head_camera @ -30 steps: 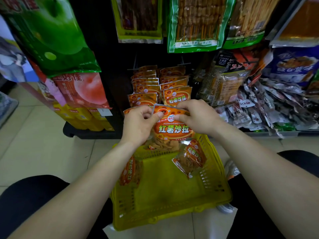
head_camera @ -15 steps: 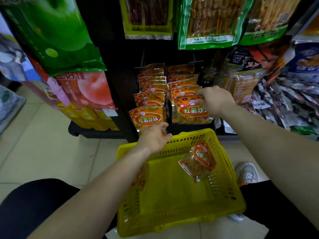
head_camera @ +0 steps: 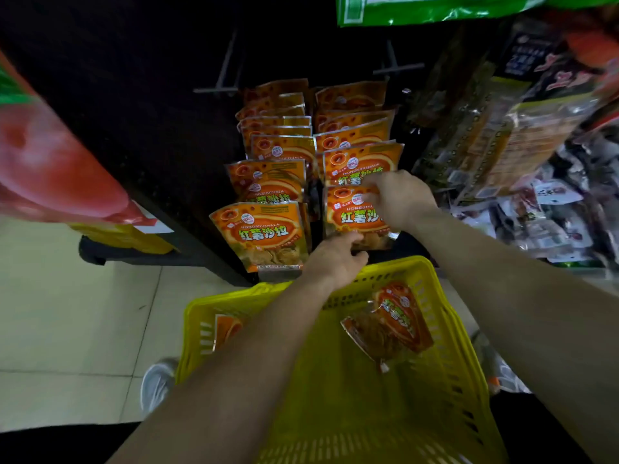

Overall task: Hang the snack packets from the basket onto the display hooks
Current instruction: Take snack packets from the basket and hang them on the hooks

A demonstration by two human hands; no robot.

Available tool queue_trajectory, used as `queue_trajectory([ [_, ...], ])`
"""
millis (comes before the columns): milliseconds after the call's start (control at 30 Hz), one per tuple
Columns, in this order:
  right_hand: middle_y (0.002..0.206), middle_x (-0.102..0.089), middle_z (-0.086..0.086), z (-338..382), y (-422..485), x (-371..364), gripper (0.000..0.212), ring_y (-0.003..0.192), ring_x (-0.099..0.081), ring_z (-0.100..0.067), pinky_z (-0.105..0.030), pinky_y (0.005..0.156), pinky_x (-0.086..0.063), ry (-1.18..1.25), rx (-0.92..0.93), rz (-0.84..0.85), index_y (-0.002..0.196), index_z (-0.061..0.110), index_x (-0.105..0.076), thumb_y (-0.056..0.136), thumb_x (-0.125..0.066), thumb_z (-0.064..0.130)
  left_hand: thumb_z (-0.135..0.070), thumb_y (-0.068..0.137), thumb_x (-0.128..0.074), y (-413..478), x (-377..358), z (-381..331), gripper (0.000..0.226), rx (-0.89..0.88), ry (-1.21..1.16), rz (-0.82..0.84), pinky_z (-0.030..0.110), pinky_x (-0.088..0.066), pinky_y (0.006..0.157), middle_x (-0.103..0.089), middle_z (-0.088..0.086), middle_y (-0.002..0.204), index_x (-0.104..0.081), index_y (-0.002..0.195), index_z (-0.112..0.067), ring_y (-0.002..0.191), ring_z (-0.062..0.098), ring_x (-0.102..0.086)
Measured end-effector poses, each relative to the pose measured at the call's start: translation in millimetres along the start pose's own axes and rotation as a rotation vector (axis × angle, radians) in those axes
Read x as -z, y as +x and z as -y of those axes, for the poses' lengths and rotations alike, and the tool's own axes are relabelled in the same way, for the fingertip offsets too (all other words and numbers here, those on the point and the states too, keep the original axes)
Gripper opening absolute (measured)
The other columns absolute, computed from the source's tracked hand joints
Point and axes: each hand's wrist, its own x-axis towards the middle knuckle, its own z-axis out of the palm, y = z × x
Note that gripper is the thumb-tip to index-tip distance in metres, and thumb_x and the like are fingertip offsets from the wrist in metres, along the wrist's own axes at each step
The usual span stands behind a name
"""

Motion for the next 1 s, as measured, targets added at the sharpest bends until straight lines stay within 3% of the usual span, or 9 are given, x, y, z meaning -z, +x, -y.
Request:
queue_trajectory([
  [200,0.115,-0.066,-0.011,-1.0,27.0,-3.2,0.028,0.102,-0.062,-0.037,-0.042,0.083,-0.048,-0.033,0.042,-0.095,0.124,0.033,-0.061,0.097,-0.056,0.036,-0.048,0.095,-0.053,34.6,-4.5,-1.2,0.057,0.019,0.004,0.003,0.040,-0.046,0.104,-0.050,-0.004,0.147,-0.034,0.149,-0.046,0.127,0.021,-0.052],
  [367,0.109,-0.067,-0.012,-8.0,31.2,-5.9,0.029,0.097,-0.064,-0.038,-0.039,0.074,-0.043,0.017,0.016,-0.089,0.124,0.033,-0.060,0.095,-0.055,0.030,-0.047,0.096,-0.053,41.2,-5.5,0.9,0.058,0.008,0.054,-0.005,0.040,-0.047,0.102,-0.051,-0.006,0.146,-0.031,0.149,-0.049,0.127,0.019,-0.052],
  [567,0.107,-0.069,-0.012,-12.5,24.0,3.9,0.033,0.095,-0.064,-0.039,-0.043,0.083,-0.048,0.003,-0.002,-0.150,0.126,0.031,-0.062,0.093,-0.057,0.026,-0.045,0.097,-0.052,35.6,-5.1,2.1,0.063,-0.043,0.107,-0.008,0.040,-0.043,0.107,-0.046,-0.002,0.152,-0.022,0.153,-0.049,0.135,0.023,-0.046],
  [800,0.116,-0.066,-0.011,-13.1,21.2,-4.7,0.044,0.101,-0.063,-0.037,-0.039,0.079,-0.049,0.036,-0.036,-0.063,0.131,0.030,-0.055,0.089,-0.062,0.021,-0.046,0.098,-0.051,37.3,-6.6,1.1,0.066,0.015,0.117,0.059,0.038,-0.044,0.103,-0.043,0.000,0.154,-0.016,0.154,-0.050,0.135,0.026,-0.046],
  [933,0.126,-0.061,-0.010,-13.3,19.2,4.4,0.054,0.114,-0.055,-0.035,-0.045,0.092,-0.049,0.018,-0.017,-0.121,0.135,0.026,-0.051,0.083,-0.066,0.024,-0.047,0.097,-0.052,33.6,-2.7,1.4,0.067,0.030,0.110,0.057,0.040,-0.044,0.106,-0.041,0.000,0.156,-0.016,0.153,-0.051,0.134,0.025,-0.047],
  [1000,0.132,-0.057,-0.009,-12.9,14.7,12.1,0.060,0.119,-0.050,-0.035,-0.047,0.097,-0.046,0.014,-0.021,-0.143,0.138,0.024,-0.049,0.081,-0.068,0.024,-0.047,0.097,-0.052,27.2,1.7,0.9,0.066,0.035,0.089,0.050,0.039,-0.047,0.102,-0.039,0.000,0.157,-0.018,0.153,-0.051,0.123,0.021,-0.054],
])
